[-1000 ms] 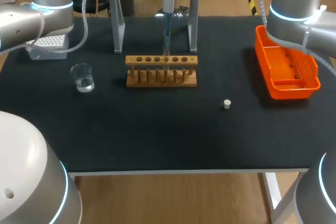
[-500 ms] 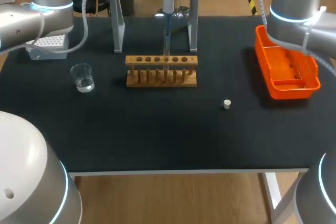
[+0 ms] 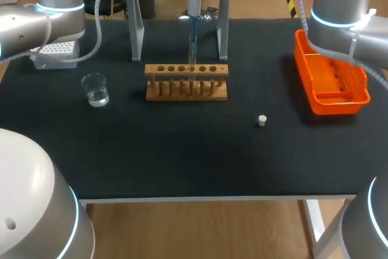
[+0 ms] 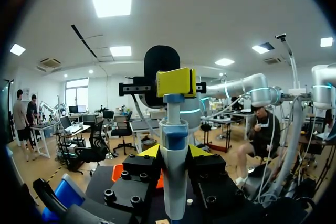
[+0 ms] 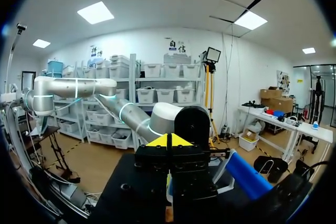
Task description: Invert the test tube, pick up the pipette, mount the tip to pipette, aspirate from beaker and dispense into the tube, eject the tip, return the pipette, and cap with the stopper.
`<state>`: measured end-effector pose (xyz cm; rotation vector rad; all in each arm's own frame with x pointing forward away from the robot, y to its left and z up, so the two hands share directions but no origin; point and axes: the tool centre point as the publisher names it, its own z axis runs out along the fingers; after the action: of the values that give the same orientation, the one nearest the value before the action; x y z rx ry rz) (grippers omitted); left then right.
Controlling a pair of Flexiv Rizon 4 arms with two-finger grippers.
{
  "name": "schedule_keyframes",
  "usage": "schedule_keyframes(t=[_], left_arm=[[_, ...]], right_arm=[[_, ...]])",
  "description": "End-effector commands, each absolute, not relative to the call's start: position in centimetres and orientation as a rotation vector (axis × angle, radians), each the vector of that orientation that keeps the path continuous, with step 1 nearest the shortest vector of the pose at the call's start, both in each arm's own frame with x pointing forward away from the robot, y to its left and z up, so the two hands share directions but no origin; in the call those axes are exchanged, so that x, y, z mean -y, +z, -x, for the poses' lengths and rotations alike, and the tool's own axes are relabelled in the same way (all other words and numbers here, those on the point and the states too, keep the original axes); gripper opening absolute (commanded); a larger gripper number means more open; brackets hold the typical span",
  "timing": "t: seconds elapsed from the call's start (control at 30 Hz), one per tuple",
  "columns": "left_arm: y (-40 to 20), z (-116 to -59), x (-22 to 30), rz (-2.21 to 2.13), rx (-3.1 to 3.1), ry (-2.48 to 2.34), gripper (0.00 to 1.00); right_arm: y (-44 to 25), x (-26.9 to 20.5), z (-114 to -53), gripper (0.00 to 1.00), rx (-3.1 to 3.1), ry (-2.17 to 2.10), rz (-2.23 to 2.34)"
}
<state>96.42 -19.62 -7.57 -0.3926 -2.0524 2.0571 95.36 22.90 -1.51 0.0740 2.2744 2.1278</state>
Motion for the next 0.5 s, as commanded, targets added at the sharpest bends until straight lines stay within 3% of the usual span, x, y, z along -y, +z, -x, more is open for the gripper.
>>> schedule_keyframes(t=[0.03,0.5], left_arm=[[-7.3,-96.7,19.6,0.400,2.047,2.055,0.00],[-7.3,-96.7,19.6,0.400,2.047,2.055,0.00]], right_arm=[[-2.2,-22.7,-95.4,0.00,-2.276,2.134,-0.080],[-3.4,-22.8,-95.2,0.00,-2.281,2.159,-0.111]])
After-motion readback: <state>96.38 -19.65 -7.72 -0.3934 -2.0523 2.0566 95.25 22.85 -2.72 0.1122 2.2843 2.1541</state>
